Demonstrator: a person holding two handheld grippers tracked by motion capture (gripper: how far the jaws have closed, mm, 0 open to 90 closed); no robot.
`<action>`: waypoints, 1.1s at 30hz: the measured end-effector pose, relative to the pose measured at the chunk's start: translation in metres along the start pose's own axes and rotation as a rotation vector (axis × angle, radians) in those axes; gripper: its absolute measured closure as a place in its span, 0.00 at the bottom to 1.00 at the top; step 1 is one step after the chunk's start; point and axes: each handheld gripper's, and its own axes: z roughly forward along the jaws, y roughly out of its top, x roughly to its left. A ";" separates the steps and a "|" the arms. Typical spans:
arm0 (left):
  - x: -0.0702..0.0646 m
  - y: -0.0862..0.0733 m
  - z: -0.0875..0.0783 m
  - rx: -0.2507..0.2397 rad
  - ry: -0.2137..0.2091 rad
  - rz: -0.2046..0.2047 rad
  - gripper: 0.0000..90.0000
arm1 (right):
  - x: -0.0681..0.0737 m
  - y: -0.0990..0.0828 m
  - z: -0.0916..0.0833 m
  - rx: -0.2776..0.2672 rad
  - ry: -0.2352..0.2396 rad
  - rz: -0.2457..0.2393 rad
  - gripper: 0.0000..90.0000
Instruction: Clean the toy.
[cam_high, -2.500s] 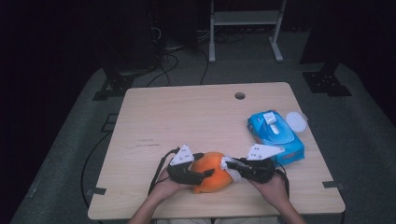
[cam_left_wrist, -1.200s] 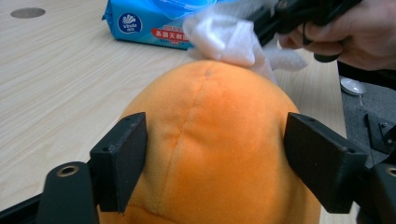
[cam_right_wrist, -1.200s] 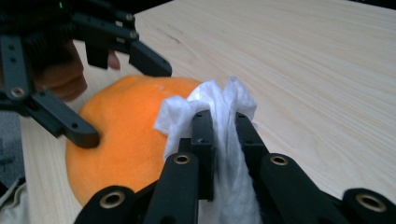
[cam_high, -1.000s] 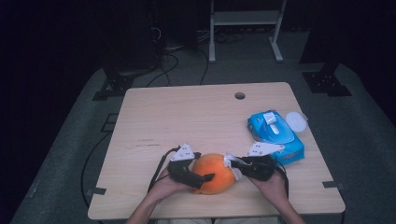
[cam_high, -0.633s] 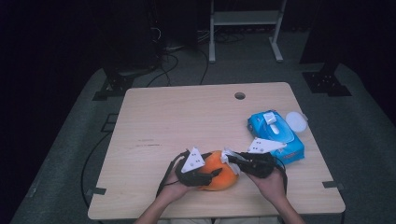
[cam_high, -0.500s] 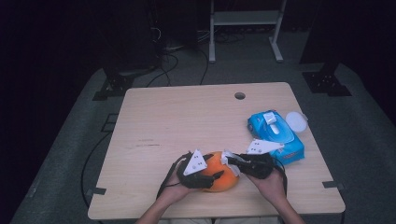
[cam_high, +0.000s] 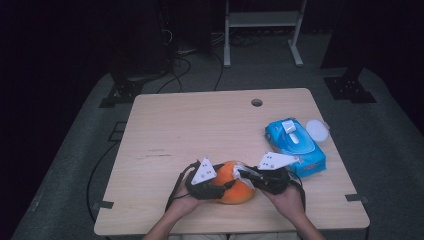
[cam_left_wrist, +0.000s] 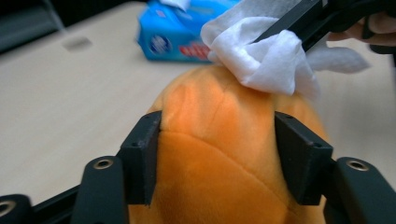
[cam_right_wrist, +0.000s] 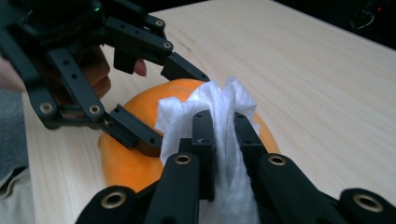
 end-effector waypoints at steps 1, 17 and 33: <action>-0.002 0.002 0.001 -0.003 0.012 0.017 0.44 | -0.001 0.002 -0.002 -0.010 -0.001 0.002 0.91; 0.005 -0.006 0.005 0.035 -0.034 -0.123 0.25 | -0.012 -0.013 -0.002 0.022 -0.033 0.035 0.91; 0.005 -0.003 0.001 0.031 -0.146 -0.100 0.19 | -0.015 -0.019 -0.006 0.042 0.010 0.017 0.91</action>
